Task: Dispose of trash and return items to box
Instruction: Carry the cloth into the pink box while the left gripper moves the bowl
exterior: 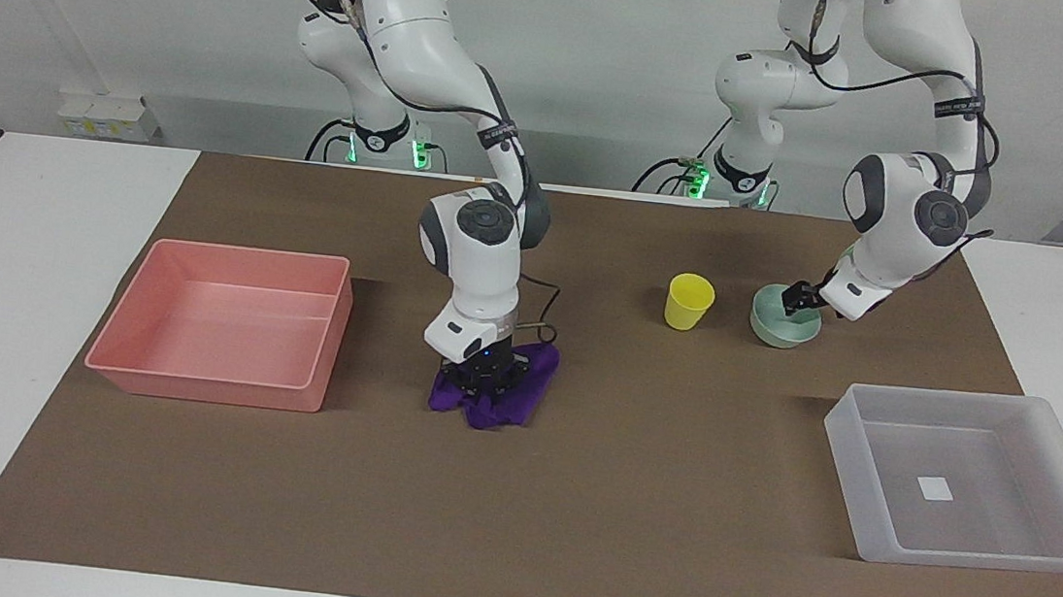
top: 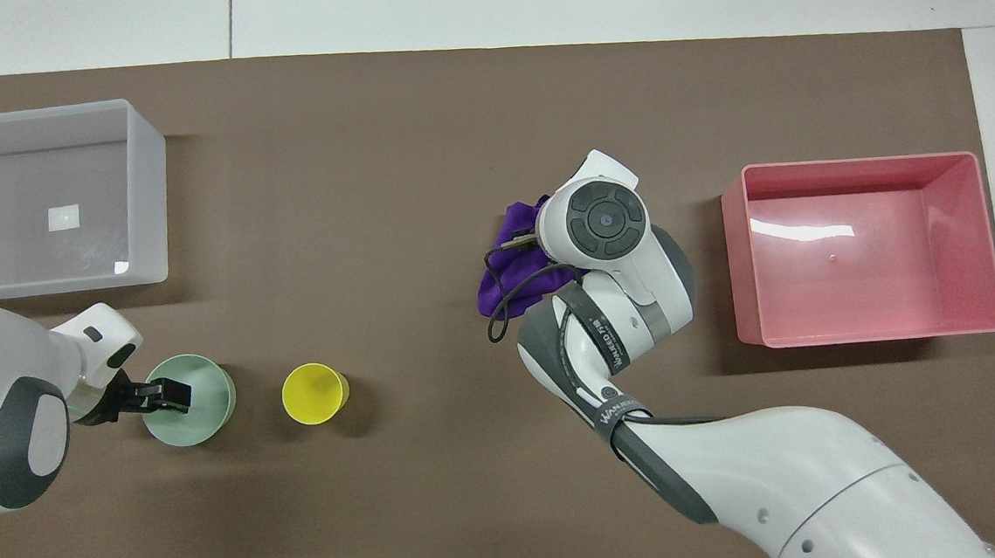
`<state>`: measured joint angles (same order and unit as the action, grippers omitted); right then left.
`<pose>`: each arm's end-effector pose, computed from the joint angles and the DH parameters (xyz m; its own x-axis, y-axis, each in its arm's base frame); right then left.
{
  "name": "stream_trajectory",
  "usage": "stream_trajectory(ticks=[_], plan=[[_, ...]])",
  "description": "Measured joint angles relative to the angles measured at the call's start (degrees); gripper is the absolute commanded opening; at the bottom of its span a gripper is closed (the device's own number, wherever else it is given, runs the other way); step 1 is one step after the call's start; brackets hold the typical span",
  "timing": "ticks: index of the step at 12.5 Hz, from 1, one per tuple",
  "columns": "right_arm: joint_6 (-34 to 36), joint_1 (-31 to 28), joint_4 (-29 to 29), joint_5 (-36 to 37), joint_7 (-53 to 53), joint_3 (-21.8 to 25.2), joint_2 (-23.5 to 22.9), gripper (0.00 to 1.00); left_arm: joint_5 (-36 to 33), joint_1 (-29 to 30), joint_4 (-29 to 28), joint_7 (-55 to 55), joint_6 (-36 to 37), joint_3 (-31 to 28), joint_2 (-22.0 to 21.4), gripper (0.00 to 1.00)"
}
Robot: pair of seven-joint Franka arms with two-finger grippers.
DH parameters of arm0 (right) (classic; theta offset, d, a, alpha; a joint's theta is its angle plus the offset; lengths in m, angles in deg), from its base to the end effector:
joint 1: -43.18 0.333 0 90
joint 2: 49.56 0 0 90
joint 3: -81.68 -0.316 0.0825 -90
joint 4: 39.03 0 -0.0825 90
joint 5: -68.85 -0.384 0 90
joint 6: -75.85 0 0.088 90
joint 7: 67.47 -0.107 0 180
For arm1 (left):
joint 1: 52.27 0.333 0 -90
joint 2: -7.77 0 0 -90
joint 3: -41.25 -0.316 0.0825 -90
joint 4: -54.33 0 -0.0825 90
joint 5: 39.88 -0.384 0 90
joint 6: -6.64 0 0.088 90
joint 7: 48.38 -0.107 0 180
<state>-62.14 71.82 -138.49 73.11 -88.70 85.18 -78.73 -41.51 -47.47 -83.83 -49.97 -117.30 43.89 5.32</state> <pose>0.6155 0.2932 0.3028 0.9750 0.1293 0.1810 0.1271 -0.9916 0.0238 0.4601 0.0185 0.3123 0.9788 -0.0063 -0.2047 -0.0098 -0.9998 -0.0162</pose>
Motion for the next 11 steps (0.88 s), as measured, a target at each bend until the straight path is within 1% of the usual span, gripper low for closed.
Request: stream_trajectory(ticks=[1, 3, 5, 9, 11], plan=[[3.38, 0.0, 1.23, 0.0, -0.01, 0.21, 0.42, 0.0, 0.0, 0.0, -0.74, 0.0, -0.75, 0.05, 0.09, 0.3], [9.37, -0.04, 3.24, 0.02, -0.11, 0.78, 2.24, 0.0, 0.0, 0.0, -0.95, 0.0, -1.06, 0.09, 0.27, 0.0], [15.06, -0.59, 4.16, 0.07, -0.27, 1.18, 5.94, 0.0, 0.12, 0.0, -0.88, 0.02, -1.09, 0.09, 0.27, 0.0], [27.45, -2.32, 4.53, 0.1, -0.36, 1.36, 16.24, 0.0, 0.57, 0.01, -0.3, 0.06, -0.98, 0.09, 0.27, 0.0], [31.48, -4.28, 4.51, 0.1, -0.36, 1.38, 20.55, 0.0, 1.24, 0.01, 1.17, 0.06, 1.37, 0.09, 0.3, 0.0]])
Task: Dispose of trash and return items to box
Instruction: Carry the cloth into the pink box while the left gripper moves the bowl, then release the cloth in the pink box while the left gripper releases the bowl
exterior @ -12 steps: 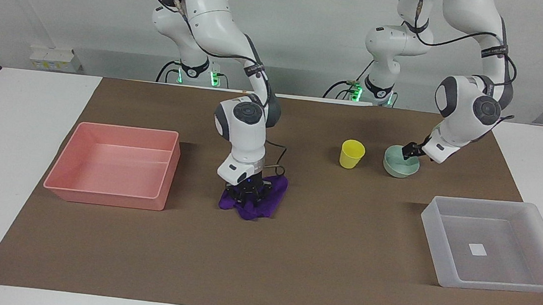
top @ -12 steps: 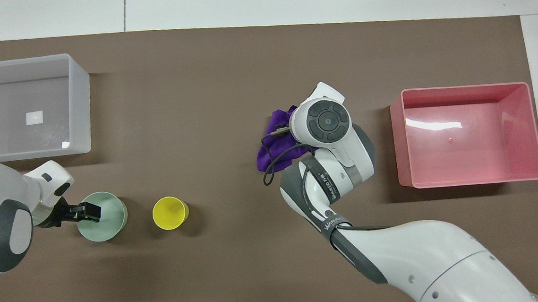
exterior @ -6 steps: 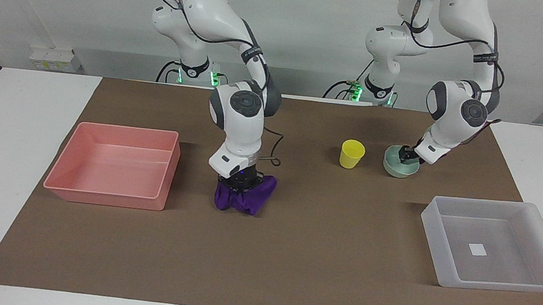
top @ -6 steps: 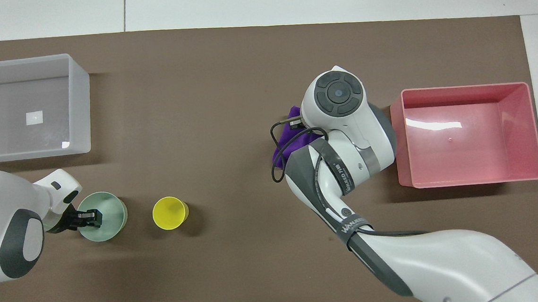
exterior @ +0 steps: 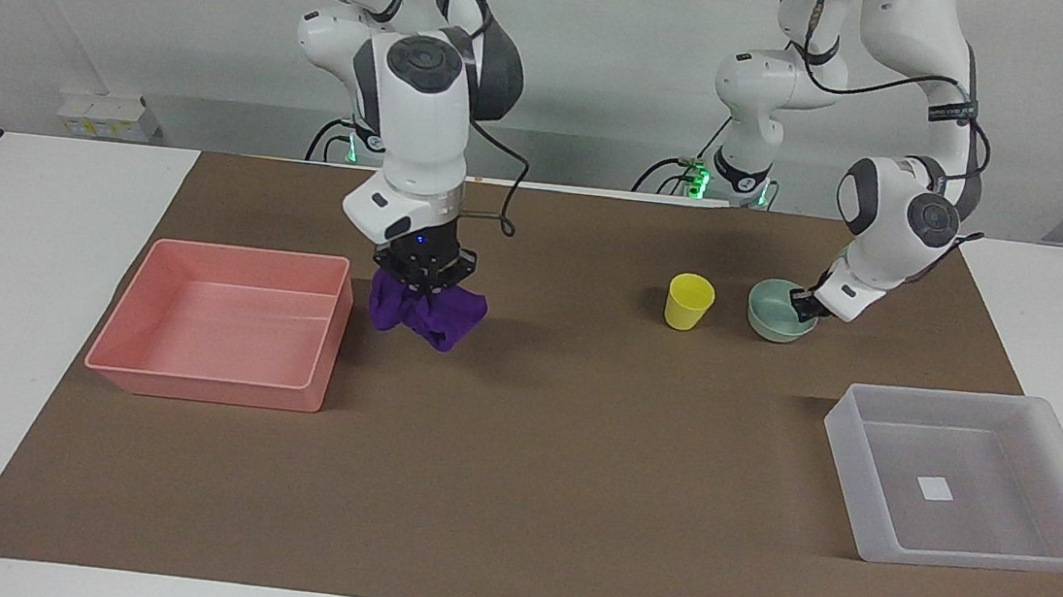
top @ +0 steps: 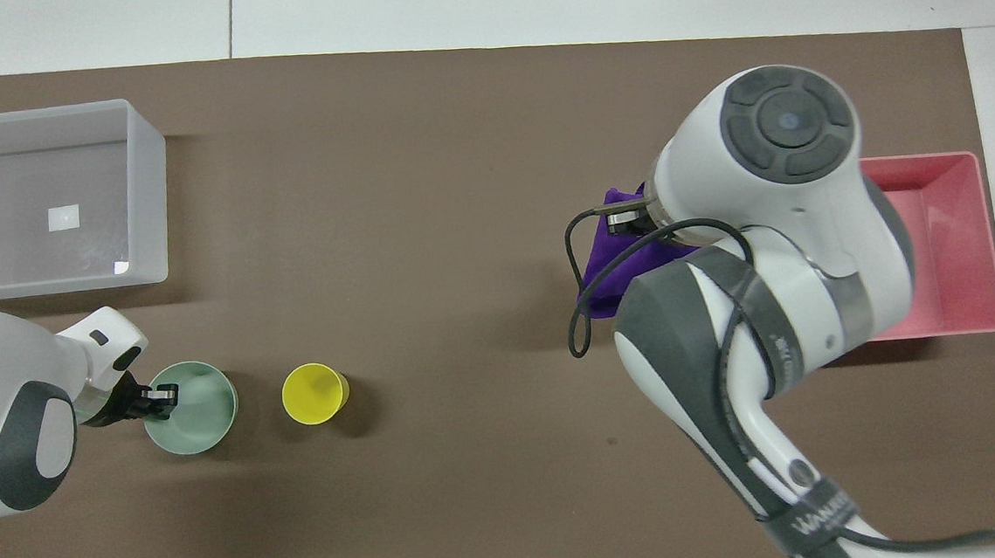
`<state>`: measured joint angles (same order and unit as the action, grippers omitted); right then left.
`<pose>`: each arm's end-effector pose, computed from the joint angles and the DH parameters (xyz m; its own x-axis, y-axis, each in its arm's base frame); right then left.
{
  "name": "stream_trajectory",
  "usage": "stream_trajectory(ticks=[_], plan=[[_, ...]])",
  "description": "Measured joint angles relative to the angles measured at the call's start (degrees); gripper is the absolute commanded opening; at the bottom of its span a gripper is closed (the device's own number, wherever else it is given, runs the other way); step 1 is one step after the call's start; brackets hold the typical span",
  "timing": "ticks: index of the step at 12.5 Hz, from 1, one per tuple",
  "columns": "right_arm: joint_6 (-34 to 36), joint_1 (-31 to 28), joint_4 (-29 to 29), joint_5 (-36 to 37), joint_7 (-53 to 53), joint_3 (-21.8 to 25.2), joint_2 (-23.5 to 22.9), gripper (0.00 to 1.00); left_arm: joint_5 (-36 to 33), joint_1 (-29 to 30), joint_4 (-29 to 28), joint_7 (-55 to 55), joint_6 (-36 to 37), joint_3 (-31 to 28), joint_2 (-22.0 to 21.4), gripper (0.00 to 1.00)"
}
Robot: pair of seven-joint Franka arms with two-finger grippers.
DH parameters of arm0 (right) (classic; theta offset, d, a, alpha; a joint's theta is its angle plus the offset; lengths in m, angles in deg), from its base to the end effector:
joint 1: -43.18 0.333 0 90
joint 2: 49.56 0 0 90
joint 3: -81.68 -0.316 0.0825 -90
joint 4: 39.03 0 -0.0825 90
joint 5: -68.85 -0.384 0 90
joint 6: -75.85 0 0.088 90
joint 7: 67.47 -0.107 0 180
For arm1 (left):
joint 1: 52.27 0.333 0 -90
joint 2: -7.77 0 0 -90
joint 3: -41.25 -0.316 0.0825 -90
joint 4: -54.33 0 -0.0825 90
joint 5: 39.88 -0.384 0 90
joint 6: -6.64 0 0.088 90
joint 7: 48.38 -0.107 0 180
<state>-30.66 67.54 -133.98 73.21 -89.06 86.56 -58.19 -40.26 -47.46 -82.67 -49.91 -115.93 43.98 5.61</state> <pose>0.5807 0.2023 0.5213 0.9968 -0.0133 0.0789 -0.0182 -0.9979 0.0619 0.4639 0.0172 0.3163 0.9771 0.0056 -0.2127 0.0056 -1.0000 -0.0008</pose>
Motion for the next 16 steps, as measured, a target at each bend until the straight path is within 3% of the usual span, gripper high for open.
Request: stream_trajectory(ticks=[3, 6, 8, 12, 14, 16], plan=[[3.34, -5.61, -0.07, 0.04, 2.49, 0.03, 4.38, 0.0, 1.59, 0.06, 7.81, 0.0, 10.35, -0.05, 0.07, 0.0], [3.52, -11.72, -0.55, 0.09, 7.04, 0.11, 5.22, 0.0, 1.73, 0.36, 20.51, -0.68, 21.26, -0.18, 0.56, 0.0], [2.26, -16.51, -2.42, 0.1, 13.34, 0.13, 5.23, 0.0, 1.72, 1.0, 31.41, -3.62, 25.6, -0.24, 3.62, 0.0], [-5.87, -25.99, -9.32, 0.1, 25.52, 0.19, 5.1, 0.0, 1.7, 5.29, 52.86, -8.24, 27.76, -0.44, 20.37, 0.0], [-11.43, -27.45, -13.62, 0.1, 25.66, 0.16, 4.6, 0.0, 1.72, 7.54, 58.12, -9.78, 21.33, -0.41, 28.29, 0.0], [-17.7, -28.57, -18.6, 0.1, 25.85, 0.12, 3.63, 0.0, 1.75, 9.04, 59.85, -10.44, 14.8, -0.33, 33.51, 0.0]])
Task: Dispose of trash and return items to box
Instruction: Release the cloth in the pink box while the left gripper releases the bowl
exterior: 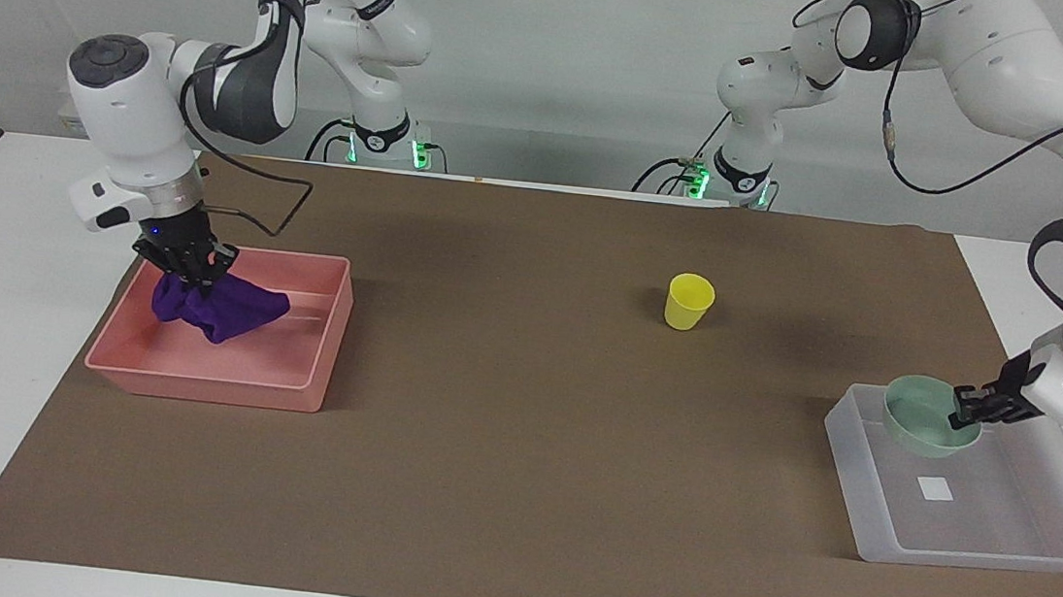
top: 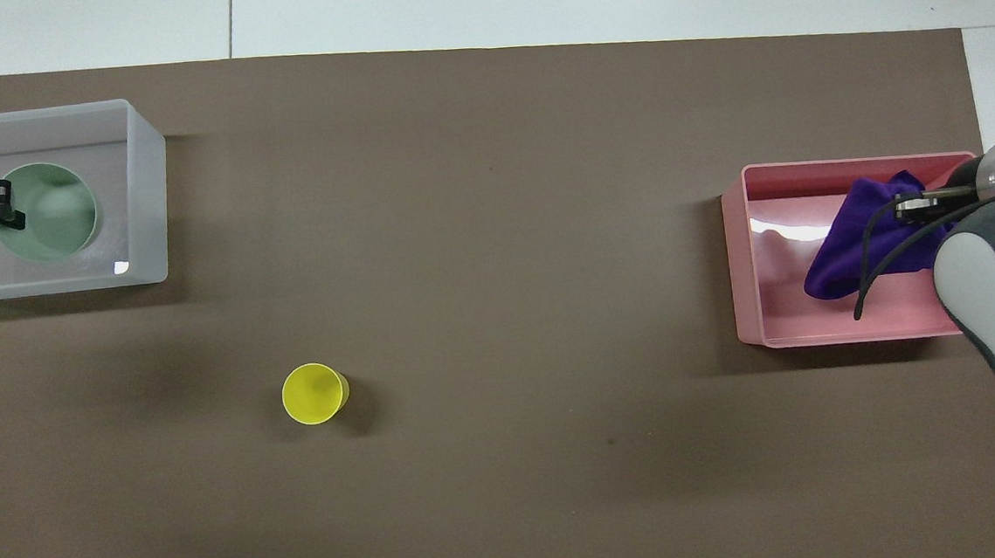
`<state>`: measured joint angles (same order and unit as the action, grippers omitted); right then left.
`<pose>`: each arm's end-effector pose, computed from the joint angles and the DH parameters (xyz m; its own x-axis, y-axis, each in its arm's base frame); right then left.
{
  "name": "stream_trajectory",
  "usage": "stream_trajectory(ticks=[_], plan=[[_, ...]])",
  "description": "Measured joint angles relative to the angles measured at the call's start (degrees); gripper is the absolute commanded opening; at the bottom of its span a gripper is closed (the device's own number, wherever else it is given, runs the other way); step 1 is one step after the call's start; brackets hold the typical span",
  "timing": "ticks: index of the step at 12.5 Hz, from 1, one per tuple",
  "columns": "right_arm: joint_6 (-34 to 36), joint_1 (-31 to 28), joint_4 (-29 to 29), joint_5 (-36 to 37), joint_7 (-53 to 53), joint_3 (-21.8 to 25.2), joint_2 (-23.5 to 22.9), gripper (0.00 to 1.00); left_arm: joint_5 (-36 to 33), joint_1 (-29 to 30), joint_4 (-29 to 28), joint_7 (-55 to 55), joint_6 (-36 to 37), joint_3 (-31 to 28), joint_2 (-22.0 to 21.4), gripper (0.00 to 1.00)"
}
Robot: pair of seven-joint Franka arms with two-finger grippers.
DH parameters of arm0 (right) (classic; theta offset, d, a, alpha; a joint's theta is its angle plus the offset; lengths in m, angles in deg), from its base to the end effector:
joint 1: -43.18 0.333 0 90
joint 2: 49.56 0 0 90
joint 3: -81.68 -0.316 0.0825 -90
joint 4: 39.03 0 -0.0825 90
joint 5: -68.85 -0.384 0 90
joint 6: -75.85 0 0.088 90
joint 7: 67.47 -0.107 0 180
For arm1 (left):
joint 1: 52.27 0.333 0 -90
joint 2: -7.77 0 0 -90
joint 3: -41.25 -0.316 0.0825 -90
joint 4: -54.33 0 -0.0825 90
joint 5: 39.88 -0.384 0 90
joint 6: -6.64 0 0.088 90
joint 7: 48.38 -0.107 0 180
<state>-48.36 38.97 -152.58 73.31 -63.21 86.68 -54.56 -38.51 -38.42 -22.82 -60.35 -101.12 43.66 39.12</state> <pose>0.5767 -0.0956 0.4321 0.9950 -0.0411 0.0912 -0.0487 -0.9954 0.0829 0.6968 0.1453 0.4085 1.0000 0.0041 -0.0032 0.0043 -0.9989 0.0462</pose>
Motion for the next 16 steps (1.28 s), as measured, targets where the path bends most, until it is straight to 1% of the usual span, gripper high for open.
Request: stream_trajectory(ticks=[3, 4, 5, 6, 7, 8, 10, 11, 12, 13, 16], plan=[[-5.16, -1.86, -5.16, 0.0, 0.77, 0.02, -1.37, 0.0, 0.0, 1.08, 0.44, -2.54, -5.09, -0.01, 4.42, 0.0], [-6.45, -1.97, -6.22, 0.0, 0.77, 0.01, -1.75, 0.0, 0.0, 1.48, 0.46, -3.89, -5.52, 0.01, 5.52, 0.24], [-7.87, -1.97, -6.96, -0.12, 0.77, -0.08, -2.24, 0.0, 0.0, 1.89, 0.46, -4.82, -5.91, 0.0, 6.6, 0.99], [-9.63, -1.95, -7.31, -0.87, 0.68, -0.22, -2.89, 0.02, 0.03, 2.13, 0.47, -5.23, -6.27, 0.06, 7.3, 1.0], [-11.38, -1.87, -7.43, -1.7, 0.62, -0.37, -3.66, 0.63, 0.04, 2.17, 0.6, -5.38, -6.37, 0.21, 7.44, 1.0], [-12.28, -1.85, -7.44, -2.09, 0.52, -0.54, -4.26, 1.0, 0.04, 2.17, 1.3, -5.42, -6.35, 0.54, 7.33, 1.0], [-12.63, -1.83, -7.25, -2.22, 0.39, -0.69, -4.47, 1.0, 0.04, 2.07, 3.07, -5.45, -5.3, 1.26, 5.57, 1.0], [-12.63, -1.68, -6.7, -2.24, 0.34, -0.86, -4.28, 1.0, 0.04, 1.87, 3.67, -5.5, -2.74, 1.68, 3.66, 1.0], [-11.93, -1.16, -5.6, -2.29, -0.41, -1.06, -3.84, 1.0, 0.04, 1.26, 3.92, -5.54, 0.56, 2.03, 1.31, 1.0], [-9.84, -0.26, -3.81, -2.29, -2.42, -1.27, -3.25, 1.0, 0.04, 0.28, 3.98, -5.54, 4.06, 2.22, -1.1, 1.0], [-1.68, 4.1, 2.35, -2.26, -11.02, -1.54, -0.97, 1.0, 0.21, -3.4, 3.99, -5.39, 17.33, 4.19, -7.91, 1.0]])
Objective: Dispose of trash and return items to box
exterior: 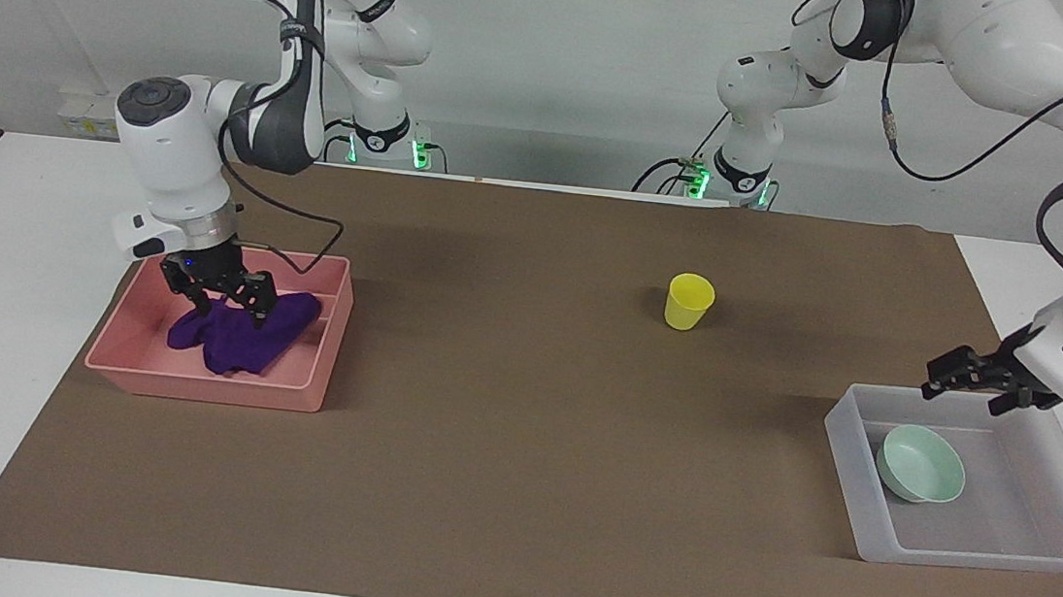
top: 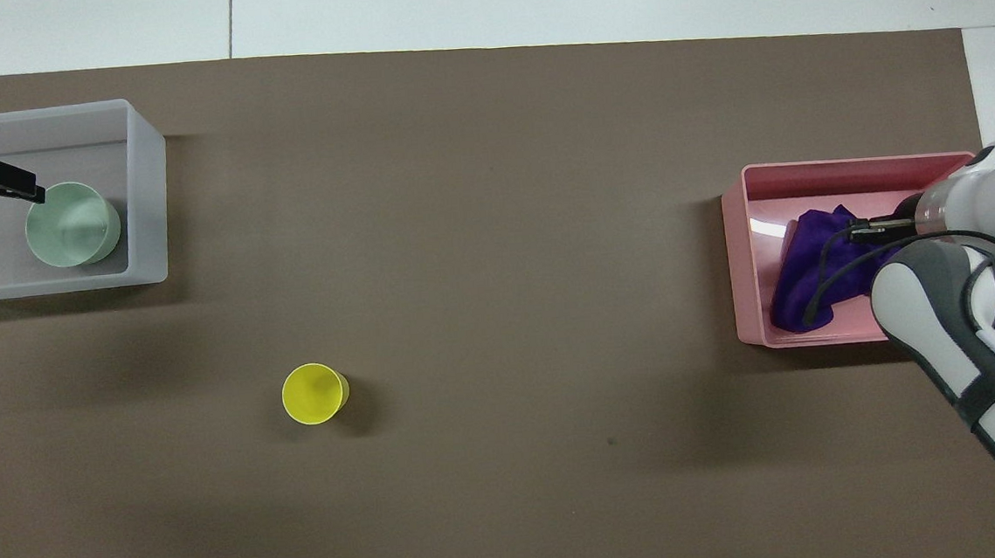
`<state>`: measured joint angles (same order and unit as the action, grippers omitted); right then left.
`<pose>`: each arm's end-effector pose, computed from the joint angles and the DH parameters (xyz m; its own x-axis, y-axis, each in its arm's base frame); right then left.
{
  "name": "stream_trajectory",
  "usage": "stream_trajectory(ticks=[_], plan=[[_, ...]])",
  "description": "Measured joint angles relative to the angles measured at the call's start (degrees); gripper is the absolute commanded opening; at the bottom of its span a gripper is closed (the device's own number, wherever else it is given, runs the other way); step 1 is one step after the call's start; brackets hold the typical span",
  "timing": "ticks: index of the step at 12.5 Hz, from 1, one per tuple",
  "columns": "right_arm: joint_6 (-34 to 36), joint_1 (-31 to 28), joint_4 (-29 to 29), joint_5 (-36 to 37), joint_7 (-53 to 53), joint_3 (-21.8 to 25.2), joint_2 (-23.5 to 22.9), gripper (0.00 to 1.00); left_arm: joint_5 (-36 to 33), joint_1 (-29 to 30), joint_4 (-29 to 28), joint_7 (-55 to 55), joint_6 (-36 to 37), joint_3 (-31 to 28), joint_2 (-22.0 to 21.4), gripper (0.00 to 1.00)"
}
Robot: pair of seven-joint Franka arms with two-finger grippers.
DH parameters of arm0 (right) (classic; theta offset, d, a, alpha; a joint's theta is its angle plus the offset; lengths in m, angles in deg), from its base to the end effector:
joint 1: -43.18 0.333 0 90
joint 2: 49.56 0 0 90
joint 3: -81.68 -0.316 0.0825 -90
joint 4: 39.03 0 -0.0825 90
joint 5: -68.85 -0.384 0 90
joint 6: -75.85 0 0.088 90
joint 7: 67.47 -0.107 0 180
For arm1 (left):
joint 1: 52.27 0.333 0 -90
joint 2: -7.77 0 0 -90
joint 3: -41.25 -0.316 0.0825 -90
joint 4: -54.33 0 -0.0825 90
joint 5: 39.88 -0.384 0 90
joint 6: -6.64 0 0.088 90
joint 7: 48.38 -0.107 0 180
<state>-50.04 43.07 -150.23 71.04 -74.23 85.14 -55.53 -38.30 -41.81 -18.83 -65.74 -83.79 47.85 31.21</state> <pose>0.5962 -0.0376 0.4445 0.9757 -0.1551 0.1550 -0.1604 -0.9868 0.0222 0.6655 0.0566 0.5137 0.9705 -0.2282 -0.0784 -0.2200 -0.9703 0.1011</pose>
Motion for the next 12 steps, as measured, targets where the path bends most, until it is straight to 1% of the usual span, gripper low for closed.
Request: stream_trajectory(ticks=[1, 2, 3, 4, 5, 7, 8, 9, 10, 12], plan=[[2.19, 1.18, 1.23, 0.0, -2.02, -0.05, 1.08, 1.0, 0.04, -2.28, -0.19, 0.2, 4.54, 0.32, -1.79, 1.0], [4.37, 1.65, 2.12, 0.0, -3.02, -0.1, 2.33, 1.0, 0.05, -4.83, -0.9, 0.81, 7.1, 0.44, -3.24, 1.0], [6.76, 1.69, 2.95, 0.0, -3.17, -0.08, 3.78, 1.0, 0.06, -7.36, -3.08, 1.83, 7.75, 0.53, -4.93, 1.0], [9.68, 1.61, 3.97, 0.0, -3.17, 0.01, 5.19, 1.0, 0.08, -9.59, -6.95, 2.72, 6.92, 0.63, -7.15, 1.0], [13.31, 1.42, 5.41, 0.0, -3.16, 0.04, 6.5, 1.0, 0.1, -11.89, -12.73, 4.01, 3.97, 0.69, -10.31, 1.0], [20.87, 1.18, 9.55, 0.0, -3.1, 0.13, 8.26, 1.0, 0.17, -17.55, -27.3, 9.2, -5.07, 0.78, -18.03, 1.0], [24.33, 1.15, 12.03, 0.0, -3.1, 0.15, 8.55, 1.0, 0.17, -20.12, -33.55, 11.41, -8.77, 0.84, -20.77, 1.0], [27.18, 1.15, 14.28, -0.01, -3.1, 0.16, 8.52, 1.0, 0.18, -21.71, -38.42, 12.4, -11.9, 0.86, -22.29, 1.0], [28.86, 1.15, 15.58, -0.02, -2.88, 0.15, 8.48, 1.0, 0.17, -22.47, -42.18, 12.53, -14.81, 0.84, -22.9, 1.0], [29.47, 1.15, 16.14, -0.03, -1.91, 0.14, 8.37, 1.0, 0.18, -23.29, -48.16, 12.53, -20.68, 0.75, -22.93, 1.0]])
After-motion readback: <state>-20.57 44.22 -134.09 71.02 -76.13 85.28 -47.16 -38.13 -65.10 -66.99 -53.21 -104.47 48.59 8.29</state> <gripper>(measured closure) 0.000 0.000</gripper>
